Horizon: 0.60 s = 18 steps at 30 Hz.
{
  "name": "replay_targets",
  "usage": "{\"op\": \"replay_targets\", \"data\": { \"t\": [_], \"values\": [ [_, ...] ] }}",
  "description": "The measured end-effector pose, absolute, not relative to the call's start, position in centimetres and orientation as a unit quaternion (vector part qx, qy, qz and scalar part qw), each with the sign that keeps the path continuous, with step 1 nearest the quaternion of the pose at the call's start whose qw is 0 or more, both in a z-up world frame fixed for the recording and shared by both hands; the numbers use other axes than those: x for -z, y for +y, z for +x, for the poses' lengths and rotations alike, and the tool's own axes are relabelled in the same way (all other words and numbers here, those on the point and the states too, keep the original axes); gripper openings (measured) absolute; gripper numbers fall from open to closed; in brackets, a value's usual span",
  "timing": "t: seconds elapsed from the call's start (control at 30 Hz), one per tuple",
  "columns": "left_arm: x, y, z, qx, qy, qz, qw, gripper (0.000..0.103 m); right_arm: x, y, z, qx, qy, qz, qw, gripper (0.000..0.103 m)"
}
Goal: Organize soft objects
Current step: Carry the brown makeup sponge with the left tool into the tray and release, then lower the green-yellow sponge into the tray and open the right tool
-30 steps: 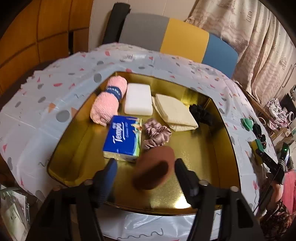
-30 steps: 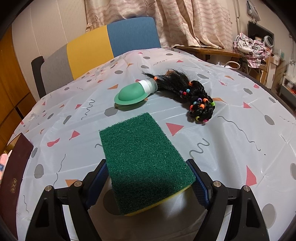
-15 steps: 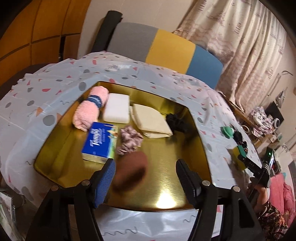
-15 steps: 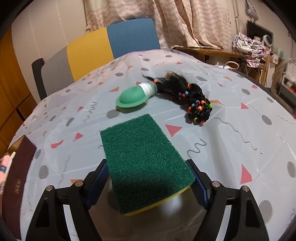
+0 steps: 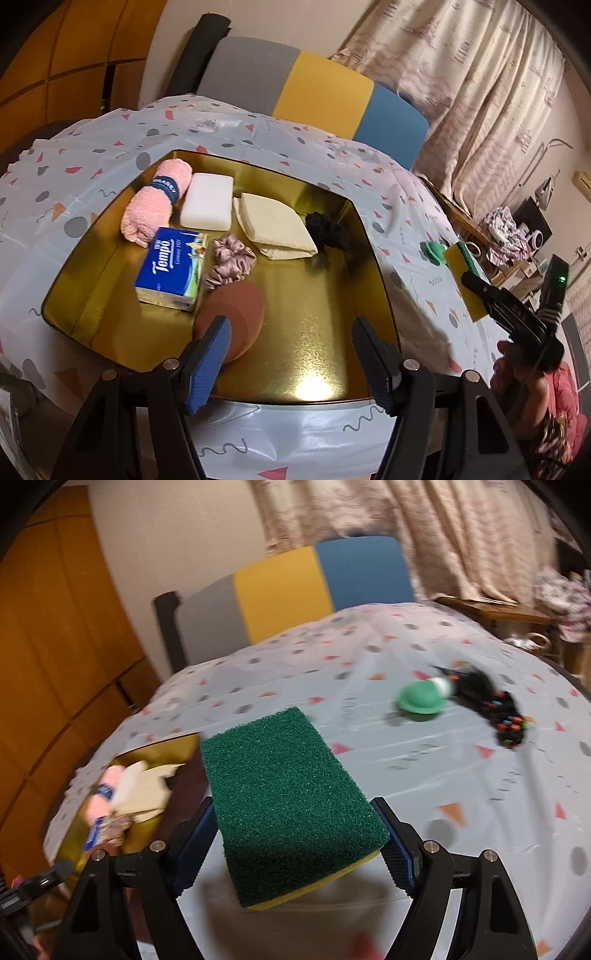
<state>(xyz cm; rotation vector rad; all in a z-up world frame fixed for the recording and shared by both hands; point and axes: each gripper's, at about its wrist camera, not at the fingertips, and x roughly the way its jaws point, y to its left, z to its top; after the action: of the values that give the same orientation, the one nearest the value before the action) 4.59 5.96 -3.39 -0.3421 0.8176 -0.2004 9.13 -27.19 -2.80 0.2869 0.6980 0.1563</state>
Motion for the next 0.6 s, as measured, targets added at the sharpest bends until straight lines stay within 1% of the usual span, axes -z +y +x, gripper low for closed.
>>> {"op": "replay_targets", "data": {
  "t": [0.33,0.6],
  "values": [
    [3.3,7.6,4.5,0.065,0.391,-0.187,0.899,0.069,0.4,-17.1,7.6,-0.186,0.343,0.107,0.915,0.082],
    [2.7,10.1,4.5,0.025,0.373,-0.206,0.904,0.069,0.7,-11.0,7.9,-0.234,0.363,0.068,0.899,0.082]
  ]
}}
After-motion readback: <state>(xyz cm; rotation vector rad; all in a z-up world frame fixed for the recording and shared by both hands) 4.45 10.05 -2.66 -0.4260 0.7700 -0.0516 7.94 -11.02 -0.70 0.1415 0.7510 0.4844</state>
